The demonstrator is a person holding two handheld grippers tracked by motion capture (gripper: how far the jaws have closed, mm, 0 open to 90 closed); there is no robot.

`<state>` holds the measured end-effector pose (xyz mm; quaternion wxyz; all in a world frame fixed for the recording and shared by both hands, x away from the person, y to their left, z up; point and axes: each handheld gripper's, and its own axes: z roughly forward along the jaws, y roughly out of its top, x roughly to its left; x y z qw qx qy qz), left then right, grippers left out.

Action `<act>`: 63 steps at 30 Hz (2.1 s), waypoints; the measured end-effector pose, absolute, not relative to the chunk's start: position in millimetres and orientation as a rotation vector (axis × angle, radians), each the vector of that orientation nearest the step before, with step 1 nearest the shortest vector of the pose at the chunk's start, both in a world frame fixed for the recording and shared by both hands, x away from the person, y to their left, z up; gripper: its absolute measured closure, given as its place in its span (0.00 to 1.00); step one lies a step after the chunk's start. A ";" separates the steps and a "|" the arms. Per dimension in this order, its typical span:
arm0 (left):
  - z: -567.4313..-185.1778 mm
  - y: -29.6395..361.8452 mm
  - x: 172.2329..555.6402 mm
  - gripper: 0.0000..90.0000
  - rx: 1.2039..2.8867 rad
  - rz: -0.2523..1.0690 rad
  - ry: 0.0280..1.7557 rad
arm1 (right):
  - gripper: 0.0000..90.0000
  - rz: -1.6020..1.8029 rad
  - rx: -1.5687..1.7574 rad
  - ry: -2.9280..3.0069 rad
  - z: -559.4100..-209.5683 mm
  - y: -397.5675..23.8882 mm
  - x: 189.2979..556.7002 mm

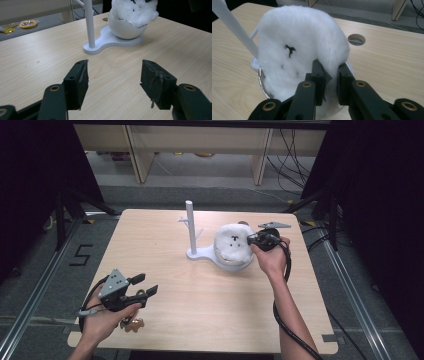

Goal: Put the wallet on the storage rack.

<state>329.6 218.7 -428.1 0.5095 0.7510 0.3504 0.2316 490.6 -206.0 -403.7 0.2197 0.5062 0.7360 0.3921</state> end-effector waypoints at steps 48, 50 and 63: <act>-434.9 221.4 330.3 0.40 1.836 0.522 0.876 | 0.37 1.099 1.321 2.004 -406.4 -208.5 486.4; -435.0 221.6 330.5 0.40 1.839 0.525 0.880 | 0.36 1.099 1.347 2.005 -404.3 -208.5 480.2; -441.6 217.8 330.8 0.39 1.880 0.496 0.904 | 0.39 1.156 1.341 2.002 -410.3 -220.7 441.0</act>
